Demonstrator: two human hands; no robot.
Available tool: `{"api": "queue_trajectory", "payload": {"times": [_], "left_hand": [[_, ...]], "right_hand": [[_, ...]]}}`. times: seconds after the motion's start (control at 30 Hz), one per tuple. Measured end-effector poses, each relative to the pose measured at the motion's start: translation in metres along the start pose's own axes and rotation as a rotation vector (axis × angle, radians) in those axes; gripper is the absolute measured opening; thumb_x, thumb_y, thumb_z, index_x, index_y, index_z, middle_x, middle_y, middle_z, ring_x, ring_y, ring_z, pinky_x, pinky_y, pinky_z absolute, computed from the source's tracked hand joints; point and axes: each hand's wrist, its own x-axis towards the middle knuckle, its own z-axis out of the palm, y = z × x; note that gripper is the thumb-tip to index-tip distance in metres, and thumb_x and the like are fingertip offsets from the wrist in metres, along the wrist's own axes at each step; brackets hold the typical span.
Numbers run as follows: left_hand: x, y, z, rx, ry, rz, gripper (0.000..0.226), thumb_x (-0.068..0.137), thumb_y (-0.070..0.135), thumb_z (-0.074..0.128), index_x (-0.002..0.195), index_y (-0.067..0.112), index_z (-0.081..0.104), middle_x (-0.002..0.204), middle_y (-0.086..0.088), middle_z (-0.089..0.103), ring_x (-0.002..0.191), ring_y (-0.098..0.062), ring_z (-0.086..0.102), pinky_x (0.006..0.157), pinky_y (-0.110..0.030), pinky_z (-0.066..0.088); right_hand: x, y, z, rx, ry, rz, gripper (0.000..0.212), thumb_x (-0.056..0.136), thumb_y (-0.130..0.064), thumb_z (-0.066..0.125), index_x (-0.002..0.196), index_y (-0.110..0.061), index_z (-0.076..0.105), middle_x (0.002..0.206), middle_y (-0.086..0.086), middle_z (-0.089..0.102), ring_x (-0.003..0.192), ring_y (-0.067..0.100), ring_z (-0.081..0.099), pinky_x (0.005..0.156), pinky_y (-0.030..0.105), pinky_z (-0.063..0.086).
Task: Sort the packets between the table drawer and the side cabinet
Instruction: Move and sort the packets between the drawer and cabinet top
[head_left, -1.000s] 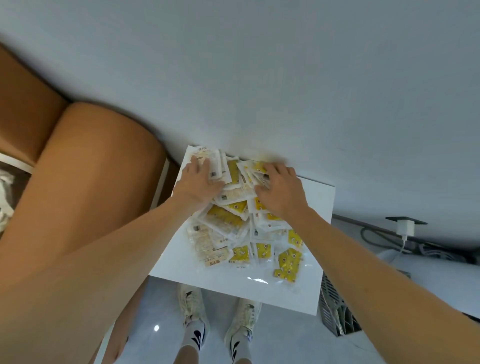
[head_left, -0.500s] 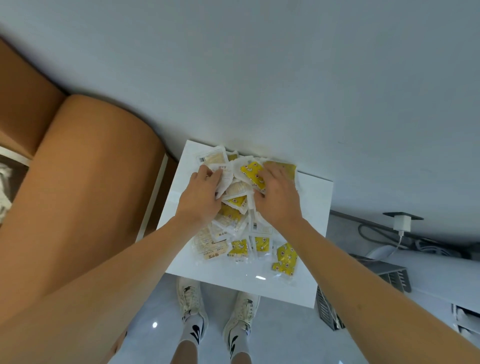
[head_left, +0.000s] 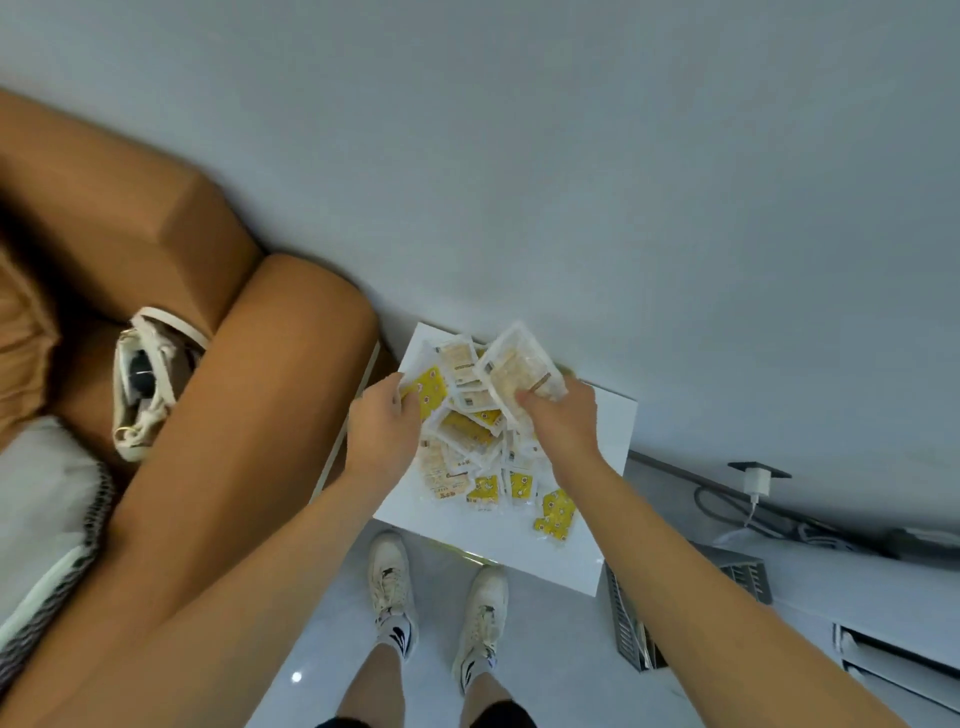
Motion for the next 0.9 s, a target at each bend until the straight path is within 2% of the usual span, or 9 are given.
{"api": "queue_trajectory", "payload": {"times": [0.07, 0.13, 0.2, 0.27, 0.37, 0.53, 0.63, 0.73, 0.9], "left_hand": [[-0.03, 0.026, -0.04, -0.163, 0.013, -0.102, 0.024, 0.095, 0.009, 0.059, 0.073, 0.002, 0.054, 0.061, -0.005, 0.048, 0.056, -0.015, 0.04, 0.056, -0.034, 0.037], [-0.063, 0.051, -0.081, -0.319, 0.045, -0.143, 0.014, 0.094, 0.012, 0.061, 0.082, 0.007, 0.067, 0.073, -0.01, 0.066, 0.064, -0.016, 0.058, 0.061, -0.042, 0.051], [-0.104, 0.074, -0.122, -0.456, 0.116, -0.19, 0.017, 0.096, 0.006, 0.06, 0.09, 0.018, 0.071, 0.083, -0.001, 0.073, 0.068, -0.005, 0.068, 0.059, -0.03, 0.055], [-0.143, 0.089, -0.158, -0.592, 0.182, -0.234, 0.022, 0.098, 0.0, 0.056, 0.103, 0.017, 0.07, 0.09, 0.003, 0.074, 0.07, 0.0, 0.07, 0.055, -0.016, 0.052], [-0.199, 0.088, -0.209, -0.75, 0.308, -0.281, 0.023, 0.097, 0.001, 0.058, 0.112, 0.015, 0.069, 0.1, -0.001, 0.077, 0.083, -0.011, 0.075, 0.059, -0.019, 0.056], [-0.296, 0.053, -0.28, -0.942, 0.532, -0.342, 0.027, 0.096, 0.003, 0.06, 0.116, 0.018, 0.068, 0.104, 0.0, 0.078, 0.092, -0.018, 0.075, 0.072, -0.03, 0.056], [-0.348, 0.015, -0.324, -1.021, 0.685, -0.368, 0.032, 0.094, -0.001, 0.06, 0.121, 0.014, 0.067, 0.109, -0.005, 0.077, 0.095, -0.023, 0.075, 0.081, -0.039, 0.058], [-0.402, -0.031, -0.367, -1.079, 0.854, -0.406, 0.037, 0.09, -0.003, 0.062, 0.123, 0.012, 0.067, 0.108, -0.008, 0.077, 0.099, -0.027, 0.074, 0.093, -0.047, 0.057], [-0.496, -0.12, -0.441, -1.187, 1.076, -0.415, 0.032, 0.092, -0.004, 0.059, 0.117, 0.014, 0.068, 0.105, -0.007, 0.078, 0.095, -0.026, 0.075, 0.078, -0.038, 0.06]], "right_hand": [[-0.039, -0.03, -0.007, 0.067, -0.082, -0.005, 0.024, 0.084, -0.01, 0.077, 0.106, -0.019, 0.073, 0.099, -0.001, 0.076, 0.091, 0.017, 0.073, 0.075, 0.034, 0.061], [-0.081, -0.06, -0.011, 0.108, -0.145, -0.046, 0.025, 0.081, -0.005, 0.078, 0.101, -0.021, 0.074, 0.095, -0.002, 0.077, 0.089, 0.017, 0.075, 0.075, 0.037, 0.063], [-0.128, -0.09, -0.012, 0.128, -0.227, -0.084, 0.028, 0.08, -0.002, 0.079, 0.099, -0.022, 0.074, 0.094, -0.002, 0.078, 0.087, 0.018, 0.076, 0.074, 0.04, 0.064], [-0.171, -0.112, -0.01, 0.121, -0.314, -0.12, 0.034, 0.08, 0.0, 0.078, 0.106, -0.021, 0.073, 0.098, -0.001, 0.078, 0.088, 0.018, 0.076, 0.071, 0.038, 0.064], [-0.231, -0.136, -0.001, 0.096, -0.477, -0.165, 0.038, 0.081, 0.003, 0.077, 0.113, -0.019, 0.071, 0.103, -0.001, 0.078, 0.092, 0.018, 0.076, 0.071, 0.036, 0.064], [-0.323, -0.16, 0.04, 0.002, -0.719, -0.24, 0.038, 0.084, 0.003, 0.076, 0.109, -0.025, 0.07, 0.102, -0.005, 0.078, 0.091, 0.015, 0.076, 0.072, 0.036, 0.064], [-0.381, -0.164, 0.087, -0.081, -0.862, -0.281, 0.039, 0.083, 0.004, 0.077, 0.109, -0.024, 0.071, 0.102, -0.002, 0.079, 0.091, 0.019, 0.077, 0.076, 0.044, 0.064], [-0.448, -0.156, 0.144, -0.194, -0.998, -0.307, 0.038, 0.084, 0.002, 0.078, 0.11, -0.026, 0.07, 0.1, -0.007, 0.079, 0.09, 0.015, 0.077, 0.076, 0.04, 0.064], [-0.573, -0.12, 0.255, -0.326, -1.224, -0.323, 0.037, 0.084, 0.003, 0.077, 0.107, -0.025, 0.07, 0.1, -0.004, 0.079, 0.09, 0.017, 0.077, 0.077, 0.041, 0.064]]}}
